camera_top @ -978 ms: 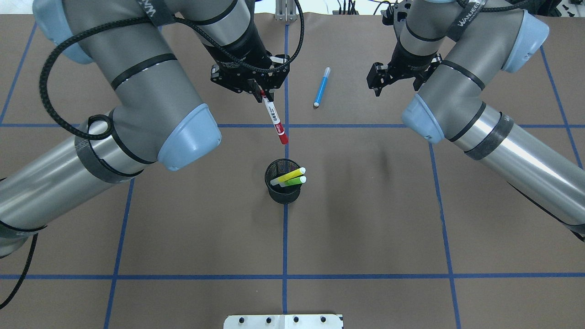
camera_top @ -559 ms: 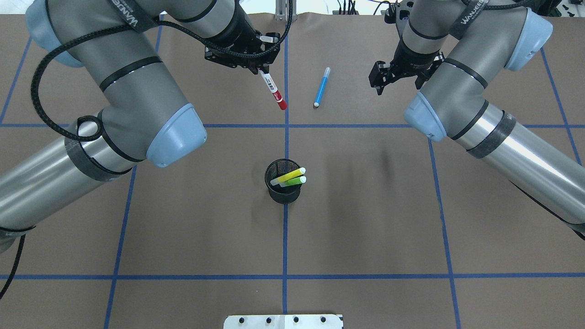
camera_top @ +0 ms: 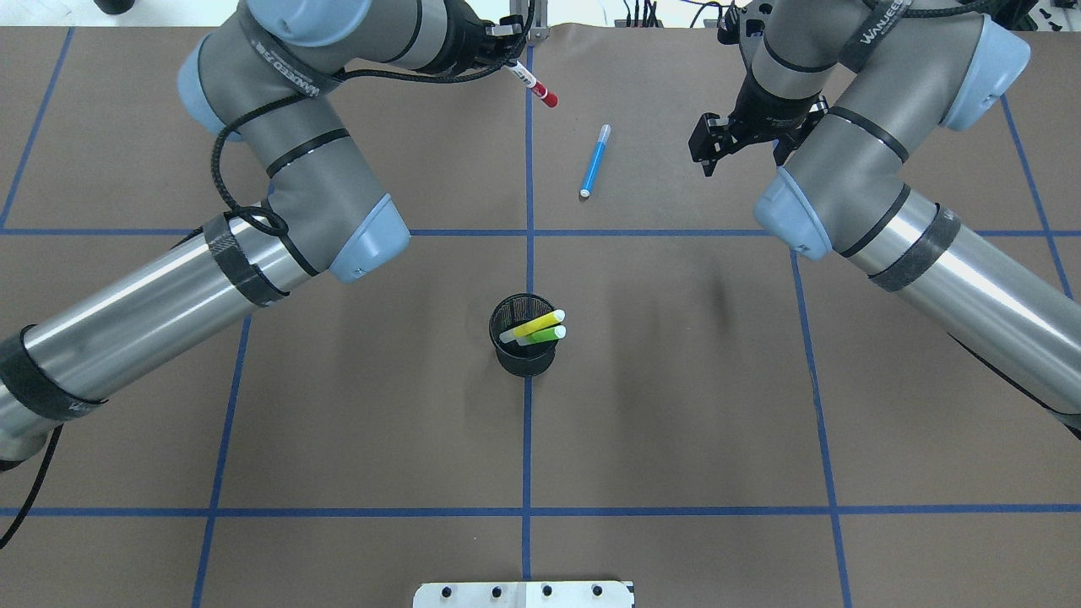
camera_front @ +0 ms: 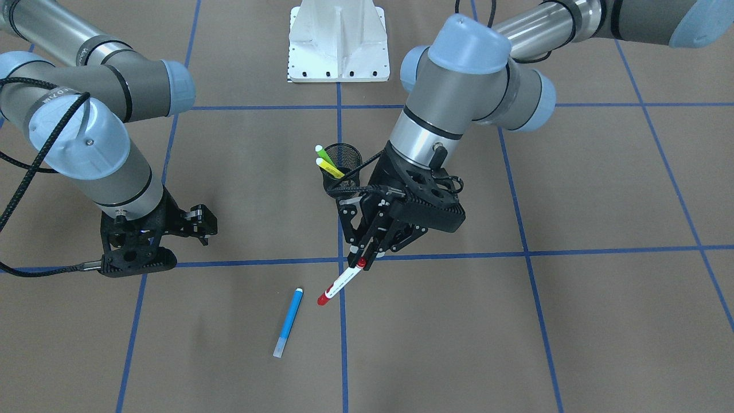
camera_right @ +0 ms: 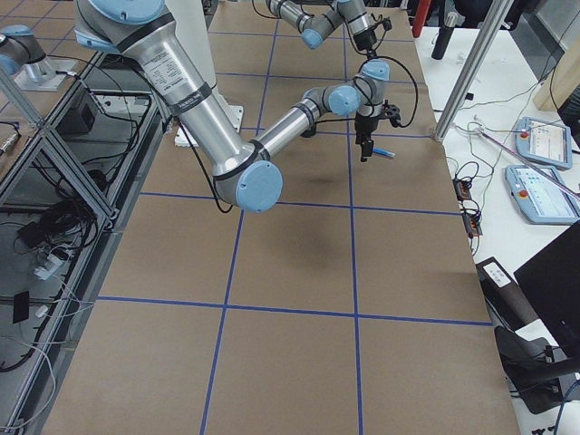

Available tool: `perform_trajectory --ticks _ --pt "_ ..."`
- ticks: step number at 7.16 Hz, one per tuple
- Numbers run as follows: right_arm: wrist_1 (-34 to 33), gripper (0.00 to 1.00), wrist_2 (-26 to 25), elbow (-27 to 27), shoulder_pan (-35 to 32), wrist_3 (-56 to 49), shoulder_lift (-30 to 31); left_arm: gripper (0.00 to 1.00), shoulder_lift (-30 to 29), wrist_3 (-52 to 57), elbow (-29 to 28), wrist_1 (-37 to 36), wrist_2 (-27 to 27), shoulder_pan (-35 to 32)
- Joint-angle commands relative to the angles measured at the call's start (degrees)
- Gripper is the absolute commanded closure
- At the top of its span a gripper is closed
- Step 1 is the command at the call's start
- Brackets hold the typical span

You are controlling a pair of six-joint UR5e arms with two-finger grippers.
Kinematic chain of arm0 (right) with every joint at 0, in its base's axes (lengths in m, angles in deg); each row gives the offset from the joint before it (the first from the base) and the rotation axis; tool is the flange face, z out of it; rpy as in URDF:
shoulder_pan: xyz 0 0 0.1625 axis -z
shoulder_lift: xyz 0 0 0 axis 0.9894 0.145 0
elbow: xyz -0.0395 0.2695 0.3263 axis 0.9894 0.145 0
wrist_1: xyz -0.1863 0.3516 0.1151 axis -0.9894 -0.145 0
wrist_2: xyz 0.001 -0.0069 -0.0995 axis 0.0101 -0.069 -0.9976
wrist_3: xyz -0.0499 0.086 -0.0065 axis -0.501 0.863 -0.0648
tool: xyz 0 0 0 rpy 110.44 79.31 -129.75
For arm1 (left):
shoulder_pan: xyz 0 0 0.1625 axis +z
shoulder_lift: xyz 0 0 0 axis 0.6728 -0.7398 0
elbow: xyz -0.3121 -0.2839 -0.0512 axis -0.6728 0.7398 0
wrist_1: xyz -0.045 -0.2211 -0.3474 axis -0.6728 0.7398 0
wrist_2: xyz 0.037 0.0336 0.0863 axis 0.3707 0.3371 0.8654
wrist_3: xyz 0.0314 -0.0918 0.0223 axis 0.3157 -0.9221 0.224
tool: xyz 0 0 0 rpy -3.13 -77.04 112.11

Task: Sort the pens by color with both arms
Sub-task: 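Lift the red-capped marker and lay it beside the blue marker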

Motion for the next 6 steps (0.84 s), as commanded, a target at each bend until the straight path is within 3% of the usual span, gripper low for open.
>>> perform_trajectory --ticks 1,2,4,6 --pt "0.09 0.01 0.15 0.00 -0.17 -0.05 0.20 1.00 -1.42 -0.66 -9.90 13.25 10.43 3.25" --pt "0.09 0.01 0.15 0.00 -0.17 -0.05 0.20 1.00 -2.65 -0.74 -15.07 18.34 14.57 4.75" --pt "0.27 0.01 0.24 0.00 -0.17 0.04 0.38 1.00 -4.58 -0.66 -22.74 23.21 17.76 7.82" --pt "0.27 0.01 0.24 0.00 -0.17 0.04 0.38 1.00 -4.94 -0.66 -24.00 23.58 20.22 10.29"
